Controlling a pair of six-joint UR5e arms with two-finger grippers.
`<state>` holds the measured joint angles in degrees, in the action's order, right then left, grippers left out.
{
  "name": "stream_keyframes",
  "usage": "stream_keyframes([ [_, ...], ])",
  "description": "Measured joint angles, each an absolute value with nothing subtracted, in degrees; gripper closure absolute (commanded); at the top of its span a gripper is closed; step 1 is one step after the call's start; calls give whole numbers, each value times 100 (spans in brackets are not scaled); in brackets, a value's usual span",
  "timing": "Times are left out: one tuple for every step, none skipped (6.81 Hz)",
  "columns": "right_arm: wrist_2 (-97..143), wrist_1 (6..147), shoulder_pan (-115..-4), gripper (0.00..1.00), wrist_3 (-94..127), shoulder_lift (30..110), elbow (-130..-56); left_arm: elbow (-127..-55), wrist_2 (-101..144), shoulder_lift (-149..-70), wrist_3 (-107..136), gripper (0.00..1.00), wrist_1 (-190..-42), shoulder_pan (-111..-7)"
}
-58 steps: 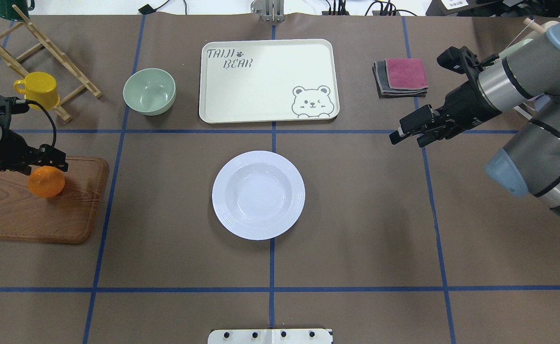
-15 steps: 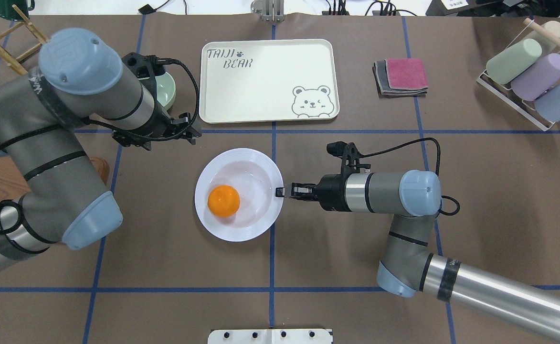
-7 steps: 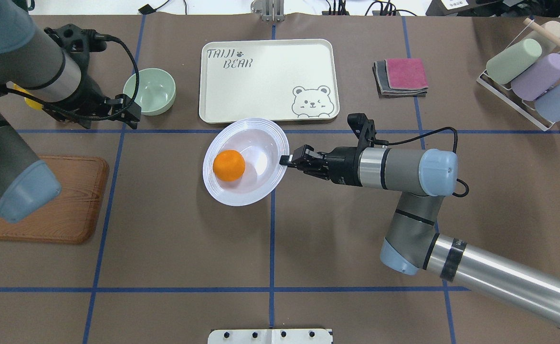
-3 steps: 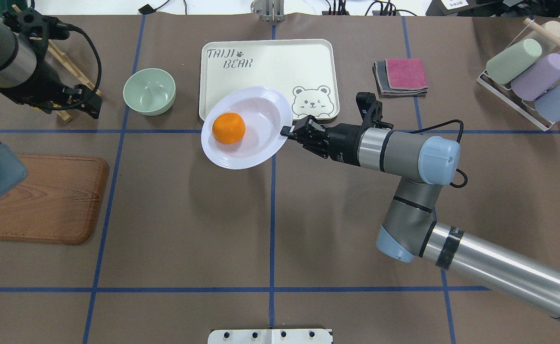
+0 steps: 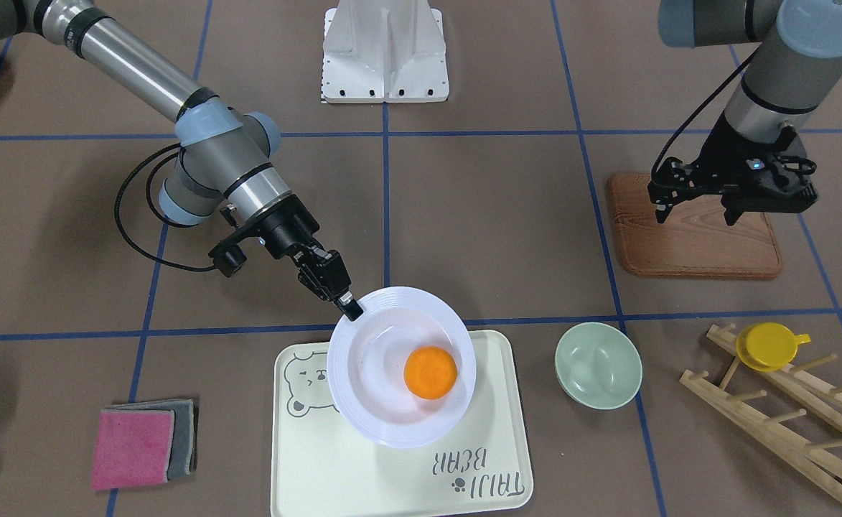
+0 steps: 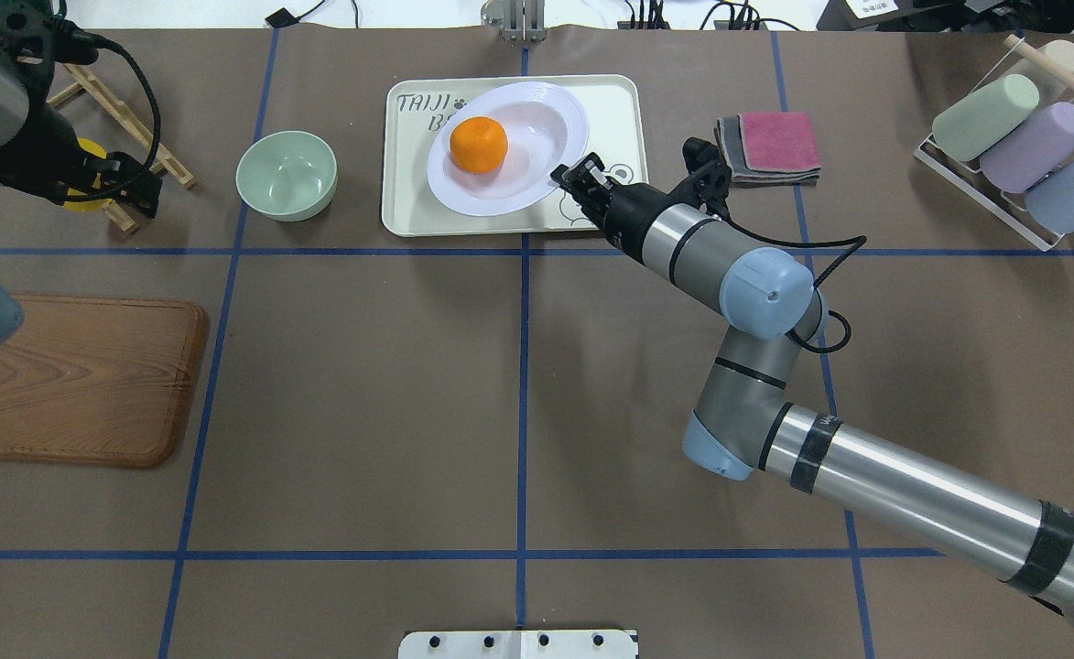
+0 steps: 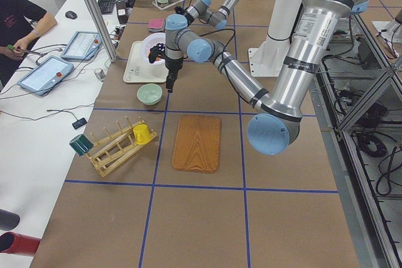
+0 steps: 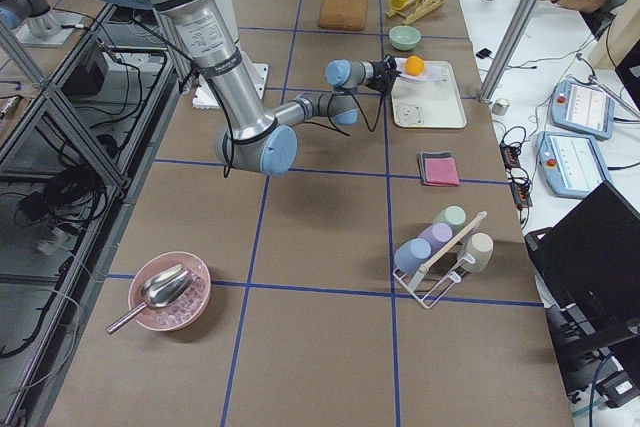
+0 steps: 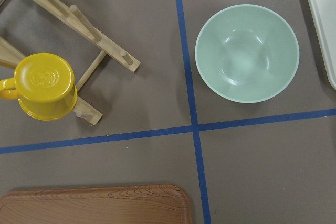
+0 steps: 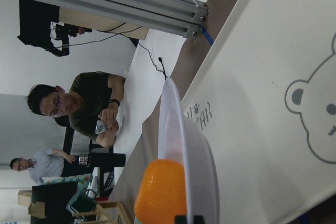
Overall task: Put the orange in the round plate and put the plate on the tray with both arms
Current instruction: 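Adjust the plate on the tray with the right gripper and release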
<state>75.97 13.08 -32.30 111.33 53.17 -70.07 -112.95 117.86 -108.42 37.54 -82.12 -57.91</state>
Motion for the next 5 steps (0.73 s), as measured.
stream_keyframes([
  [7489, 1558, -3215, 100, 11135, 5228, -6971, -11295, 11786, -10841, 3753, 2, -8210, -5792],
  [7363, 1684, -3182, 100, 11140, 5170, -6892, -11294, 11786, -10841, 3753, 2, -8209, -5792],
  [7199, 1791, -3124, 100, 11155, 5127, -6782, -11295, 11786, -10839, 3753, 2, -8209, -5792],
  [7062, 1862, -3041, 100, 11170, 5113, -6717, -11299, 11786, -10838, 3753, 2, -8209, -5792],
  [6924, 1908, -2948, 96, 11177, 5103, -6679, -11302, 11786, -10837, 3753, 2, -8209, -5792],
])
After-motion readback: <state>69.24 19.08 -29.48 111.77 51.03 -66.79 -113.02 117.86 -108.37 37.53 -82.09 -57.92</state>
